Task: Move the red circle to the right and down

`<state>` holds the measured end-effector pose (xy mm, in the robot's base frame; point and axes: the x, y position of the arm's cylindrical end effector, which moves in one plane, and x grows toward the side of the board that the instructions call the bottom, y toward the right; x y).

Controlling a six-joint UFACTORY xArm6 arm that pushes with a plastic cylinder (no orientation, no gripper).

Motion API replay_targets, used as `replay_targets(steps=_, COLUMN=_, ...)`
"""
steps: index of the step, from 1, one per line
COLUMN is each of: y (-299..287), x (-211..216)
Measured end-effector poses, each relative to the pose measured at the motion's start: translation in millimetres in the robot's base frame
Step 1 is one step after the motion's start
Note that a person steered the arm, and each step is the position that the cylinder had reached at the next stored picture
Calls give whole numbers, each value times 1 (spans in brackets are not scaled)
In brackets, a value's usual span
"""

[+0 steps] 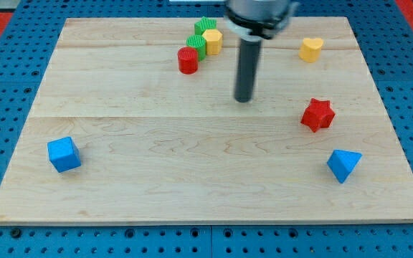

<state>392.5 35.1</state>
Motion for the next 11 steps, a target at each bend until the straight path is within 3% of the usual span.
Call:
replay_targets(steps=2, y=-110, x=-41)
replay_targets(steps=4, y=-109, x=-110)
replay_targets(steps=9, y=-84, x=-82)
replay_targets(steps=11, y=-26, x=-80)
